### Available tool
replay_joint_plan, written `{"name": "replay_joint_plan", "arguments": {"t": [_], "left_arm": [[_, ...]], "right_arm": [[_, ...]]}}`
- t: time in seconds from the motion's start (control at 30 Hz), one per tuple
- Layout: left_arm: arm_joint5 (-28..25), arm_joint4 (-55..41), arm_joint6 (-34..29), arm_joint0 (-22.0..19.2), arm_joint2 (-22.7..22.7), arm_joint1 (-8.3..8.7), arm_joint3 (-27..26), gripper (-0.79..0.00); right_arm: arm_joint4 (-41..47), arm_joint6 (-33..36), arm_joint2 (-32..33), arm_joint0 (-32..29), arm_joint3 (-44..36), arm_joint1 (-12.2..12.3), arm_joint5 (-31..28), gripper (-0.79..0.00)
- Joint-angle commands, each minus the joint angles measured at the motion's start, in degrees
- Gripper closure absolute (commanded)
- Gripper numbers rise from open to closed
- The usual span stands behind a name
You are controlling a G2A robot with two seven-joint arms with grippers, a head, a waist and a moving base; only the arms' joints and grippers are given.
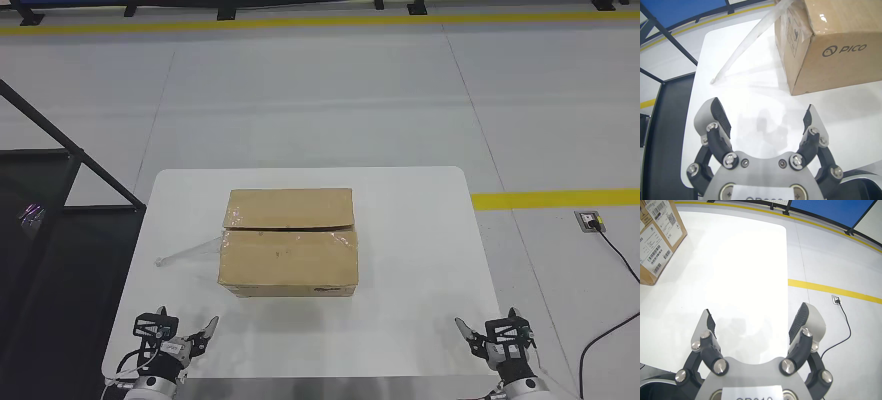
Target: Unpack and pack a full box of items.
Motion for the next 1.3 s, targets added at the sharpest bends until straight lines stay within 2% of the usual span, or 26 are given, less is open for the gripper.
{"name": "replay_joint_plan", "arguments": {"t": [0.0,0.53,0.6,0.8,0.97,1.1,1.27], "left_arm": [[0.0,0.0,0.0,0.0,0.0,0.0,0.0,-0.784],[0.0,0.0,0.0,0.0,0.0,0.0,0.0,-0.785],[-0.81,-0.17,1.58,-0.31,0.16,-0.04,0.01,-0.785],[-7.75,-11.11,7.94,-2.3,-4.23,-0.06,0.81,-0.785],[-13.68,-20.57,9.51,-4.35,-8.15,0.05,1.94,-0.785],[-14.51,-26.93,8.1,-5.56,-10.72,0.06,2.15,-0.785],[-14.51,-26.93,8.1,-5.56,-10.72,0.06,2.15,-0.785]], "right_arm": [[0.0,0.0,0.0,0.0,0.0,0.0,0.0,-0.784],[0.0,0.0,0.0,0.0,0.0,0.0,0.0,-0.784],[-1.36,-0.17,-0.66,0.28,-0.6,-0.01,-0.63,-0.785],[-1.98,2.5,-4.26,2.28,-5.9,-0.39,-2.01,-0.785],[-0.17,7.32,-8.4,8.37,-8.16,-0.93,-3.04,-0.785],[1.47,10.94,-13.11,14.18,-7.73,-1.51,-5.12,-0.785],[1.46,11.49,-13.31,14.66,-7.5,-1.54,-5.18,-0.785]]}}
